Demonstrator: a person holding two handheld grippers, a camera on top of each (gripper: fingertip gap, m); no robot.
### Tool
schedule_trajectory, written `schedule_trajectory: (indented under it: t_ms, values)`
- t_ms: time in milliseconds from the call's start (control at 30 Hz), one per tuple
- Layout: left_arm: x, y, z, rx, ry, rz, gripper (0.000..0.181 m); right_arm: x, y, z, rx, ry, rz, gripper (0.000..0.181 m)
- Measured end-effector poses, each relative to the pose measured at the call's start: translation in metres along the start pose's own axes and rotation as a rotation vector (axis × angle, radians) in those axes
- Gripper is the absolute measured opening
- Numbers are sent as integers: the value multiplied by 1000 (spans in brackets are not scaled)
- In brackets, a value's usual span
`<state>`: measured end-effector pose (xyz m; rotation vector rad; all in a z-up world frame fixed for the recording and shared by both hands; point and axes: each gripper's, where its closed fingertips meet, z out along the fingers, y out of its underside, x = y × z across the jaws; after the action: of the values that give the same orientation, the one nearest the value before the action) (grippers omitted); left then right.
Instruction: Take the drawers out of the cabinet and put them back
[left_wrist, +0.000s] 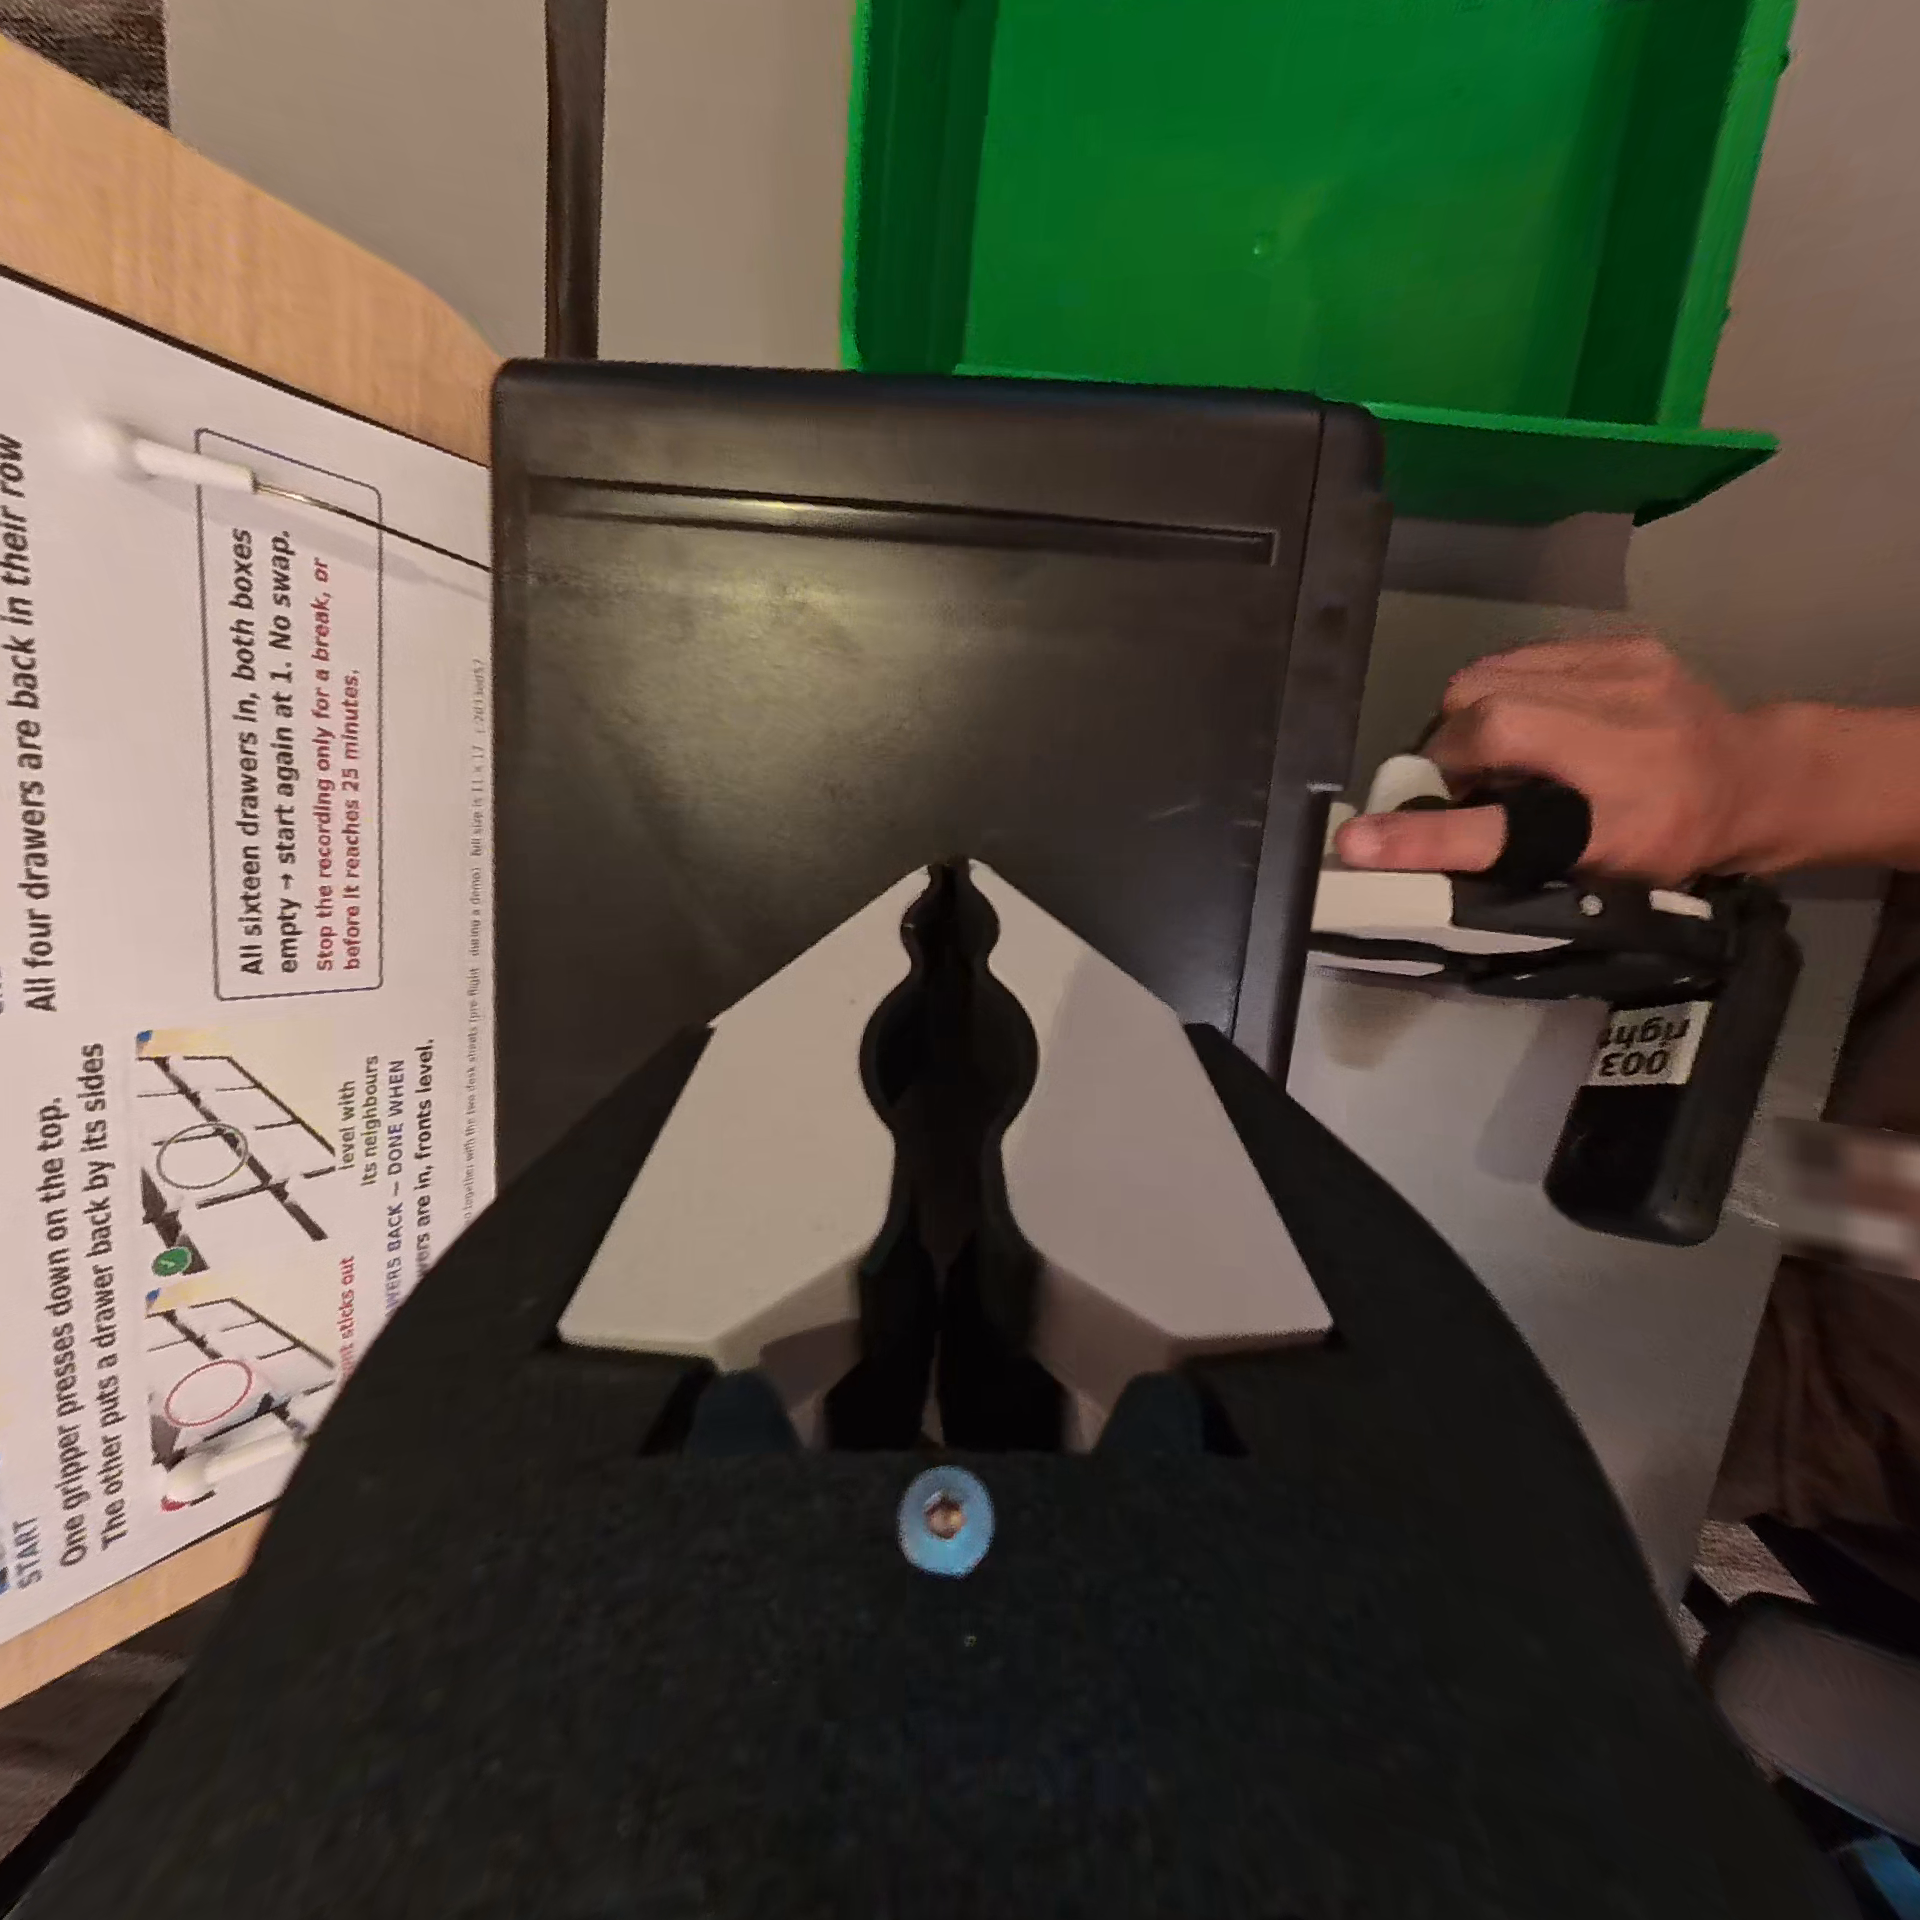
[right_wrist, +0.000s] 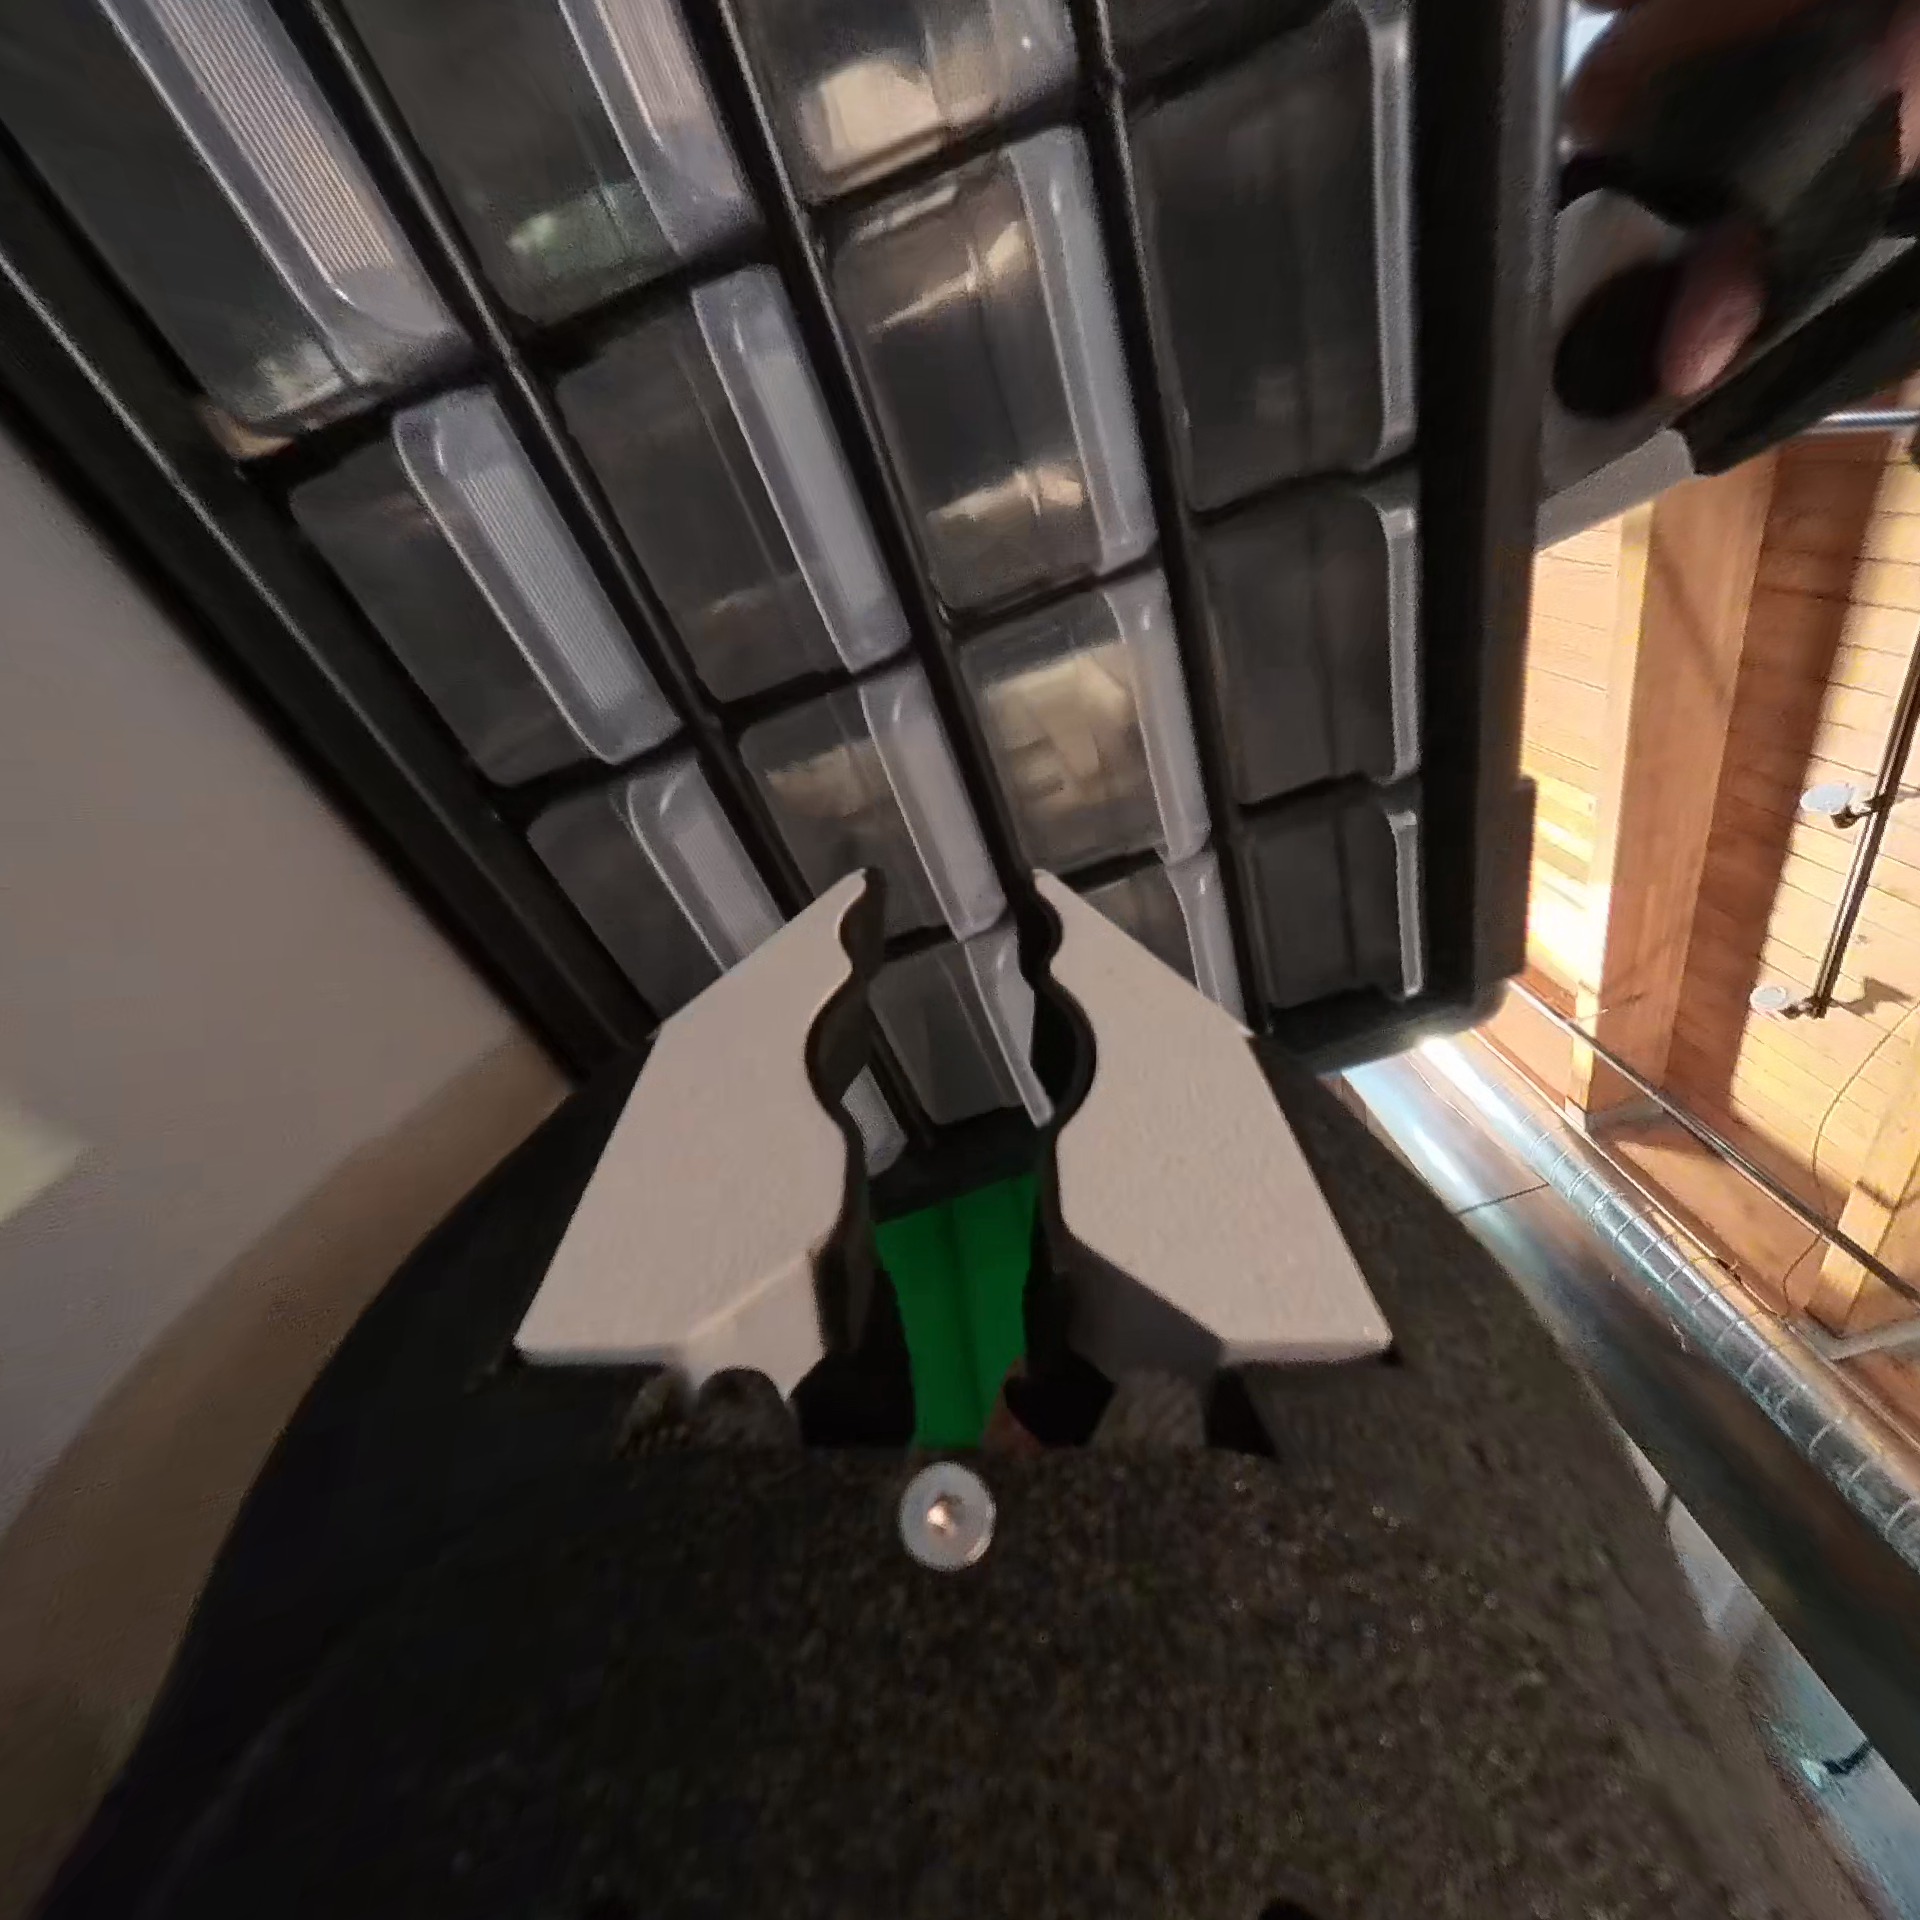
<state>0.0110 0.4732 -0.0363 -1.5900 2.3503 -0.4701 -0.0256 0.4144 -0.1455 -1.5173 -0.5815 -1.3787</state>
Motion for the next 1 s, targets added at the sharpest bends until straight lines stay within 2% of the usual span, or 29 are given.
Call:
schedule_trajectory:
  t_ms: [33,267,433,733,1000]
  values:
    - [0,0,0,3,8,-6,0,-1,-1,3,-6,1,7,25]
    - [0,0,0,4,-5,-6,0,-4,-4,18,-11,11,-18,19]
    - [0,0,0,-9,-14,5,0,-1,-2,13,-10,23,-50,10]
    - [0,0,0,13,1,-12,0,3,-4,-27,1,10,-61,9]
    - [-1,0,1,-30,-35,-20,0,4,-1,-64,-35,-8,-49,10]
